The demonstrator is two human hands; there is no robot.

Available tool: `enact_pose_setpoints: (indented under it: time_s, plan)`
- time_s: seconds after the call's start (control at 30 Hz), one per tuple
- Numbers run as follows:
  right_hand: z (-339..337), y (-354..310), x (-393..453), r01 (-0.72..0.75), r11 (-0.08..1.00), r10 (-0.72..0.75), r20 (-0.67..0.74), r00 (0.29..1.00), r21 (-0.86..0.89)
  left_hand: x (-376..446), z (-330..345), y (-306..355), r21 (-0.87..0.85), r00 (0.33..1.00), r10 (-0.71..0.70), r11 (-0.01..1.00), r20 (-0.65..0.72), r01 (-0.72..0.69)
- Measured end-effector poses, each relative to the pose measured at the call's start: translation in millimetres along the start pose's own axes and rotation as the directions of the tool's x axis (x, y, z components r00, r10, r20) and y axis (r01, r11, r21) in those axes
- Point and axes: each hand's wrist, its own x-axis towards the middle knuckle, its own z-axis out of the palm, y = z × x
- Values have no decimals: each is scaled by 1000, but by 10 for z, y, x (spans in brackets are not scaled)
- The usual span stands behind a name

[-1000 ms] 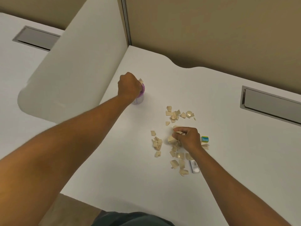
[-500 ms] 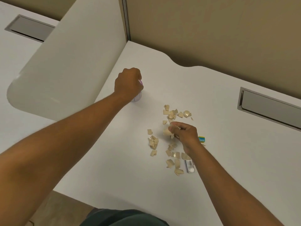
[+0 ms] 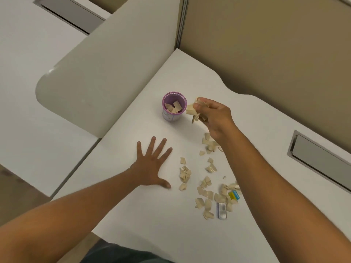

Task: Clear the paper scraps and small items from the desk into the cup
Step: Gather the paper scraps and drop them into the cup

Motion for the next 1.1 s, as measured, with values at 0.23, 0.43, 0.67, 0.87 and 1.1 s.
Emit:
enact_pose_setpoints:
  time_s: [0.23,0.43,0.67,0.87,1.1]
  plan:
    - [563,-18,443,320,829,-317,87,945,-458,107,148,-3,69,1000,7,998,-6,-6]
    - [766,197,656,425,341,-384,288,877,-838,151,223,-16,51,1000,4,999,-18,-3]
    - [961,228,770,312,-32,-189,312,931,-949,150,223,-5,58,1000,-5,998,-14,5]
    - [1039,67,787,345,-90,72,340,938,-934,145,183,9,72,1000,-16,997,8,15]
    - [886,-503,462,345,78,-48,342,938,-935,135,126,13,74,999,-24,997,25,22]
